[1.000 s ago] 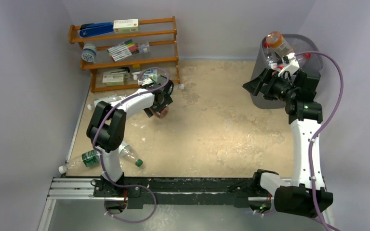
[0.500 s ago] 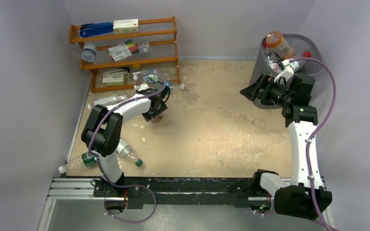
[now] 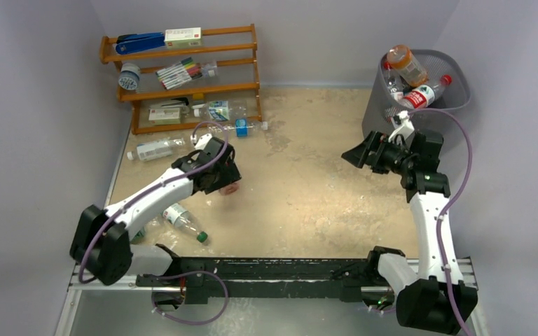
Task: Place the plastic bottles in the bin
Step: Pick up the plastic bottle at the center of the board.
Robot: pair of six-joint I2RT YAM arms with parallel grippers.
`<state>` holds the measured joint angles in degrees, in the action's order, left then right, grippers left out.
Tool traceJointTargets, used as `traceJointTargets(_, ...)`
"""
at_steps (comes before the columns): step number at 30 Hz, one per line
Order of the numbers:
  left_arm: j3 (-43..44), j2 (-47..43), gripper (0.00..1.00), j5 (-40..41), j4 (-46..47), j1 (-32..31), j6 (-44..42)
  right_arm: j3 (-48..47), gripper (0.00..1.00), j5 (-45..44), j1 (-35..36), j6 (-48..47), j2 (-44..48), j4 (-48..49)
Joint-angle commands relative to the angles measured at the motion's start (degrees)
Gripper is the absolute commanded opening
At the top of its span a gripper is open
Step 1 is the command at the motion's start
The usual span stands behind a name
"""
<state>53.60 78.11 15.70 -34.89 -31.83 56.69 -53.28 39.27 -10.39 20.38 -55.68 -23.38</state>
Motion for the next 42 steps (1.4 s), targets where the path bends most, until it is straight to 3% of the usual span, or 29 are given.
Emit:
traceJointTargets(1, -2.18, -7.76, 0.42, -4.70, 0.33, -3.10, -4.49, 5.92, 0.91, 4.68, 0.35, 0.53, 2.36, 3.89)
traceJointTargets(5, -3.72, -12.00, 0.44, -9.18, 3.42, -5.50, -4.89, 11.49, 0.91, 8.53, 0.46, 3.03, 3.52, 7.83)
traceJointTargets(12, -2.30, -10.51, 0.44, -12.00, 6.81, -8.69, -6.17, 16.09, 0.92, 11.55, 0.64, 5.89, 3.89, 12.34)
traceJointTargets(30, -0.40, -7.34, 0.43, -14.95, 15.87, -15.60, -5.25, 16.53, 0.92, 11.55, 0.73, 5.93, 2.40, 13.22)
traceJointTargets(42, 1.03, -4.22, 0.44, -21.68, 26.61, -23.14, -7.74, 17.57, 0.93, 20.43, 1.27, 10.15, -0.79, 19.19)
